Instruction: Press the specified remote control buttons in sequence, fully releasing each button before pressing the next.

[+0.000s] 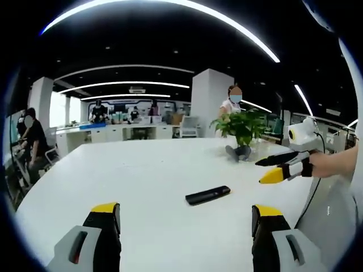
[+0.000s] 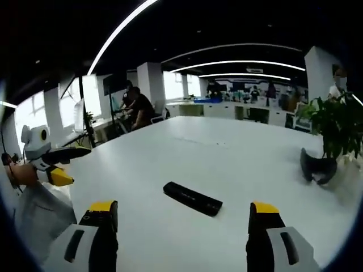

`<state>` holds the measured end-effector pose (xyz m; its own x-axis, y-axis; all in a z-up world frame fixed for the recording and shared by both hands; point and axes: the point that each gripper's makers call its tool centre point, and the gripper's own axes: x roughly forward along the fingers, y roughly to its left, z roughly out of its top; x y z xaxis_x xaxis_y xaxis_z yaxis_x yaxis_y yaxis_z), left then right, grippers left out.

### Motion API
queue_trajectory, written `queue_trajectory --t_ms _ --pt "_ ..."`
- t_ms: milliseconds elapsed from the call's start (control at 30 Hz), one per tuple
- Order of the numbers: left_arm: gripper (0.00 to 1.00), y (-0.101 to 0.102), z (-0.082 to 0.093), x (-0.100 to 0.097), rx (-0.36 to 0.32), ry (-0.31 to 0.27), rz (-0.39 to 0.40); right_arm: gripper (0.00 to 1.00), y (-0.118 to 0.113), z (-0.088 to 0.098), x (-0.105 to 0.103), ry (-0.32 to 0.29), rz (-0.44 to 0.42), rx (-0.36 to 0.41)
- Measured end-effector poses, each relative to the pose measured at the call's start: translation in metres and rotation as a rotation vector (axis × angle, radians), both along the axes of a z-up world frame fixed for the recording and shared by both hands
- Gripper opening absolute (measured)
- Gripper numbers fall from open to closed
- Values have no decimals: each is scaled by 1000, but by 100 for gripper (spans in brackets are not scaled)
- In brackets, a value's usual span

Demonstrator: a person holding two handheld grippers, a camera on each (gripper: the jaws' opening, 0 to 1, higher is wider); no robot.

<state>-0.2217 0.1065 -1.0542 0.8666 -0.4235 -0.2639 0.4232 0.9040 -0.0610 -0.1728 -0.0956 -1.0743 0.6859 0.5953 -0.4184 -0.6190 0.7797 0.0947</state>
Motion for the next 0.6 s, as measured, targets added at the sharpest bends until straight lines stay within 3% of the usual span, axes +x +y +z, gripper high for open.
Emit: queue_trajectory --t_ms 600 --pt "100 0 -1 0 0 -3 -11 95 -10 9 -34 0 -65 67"
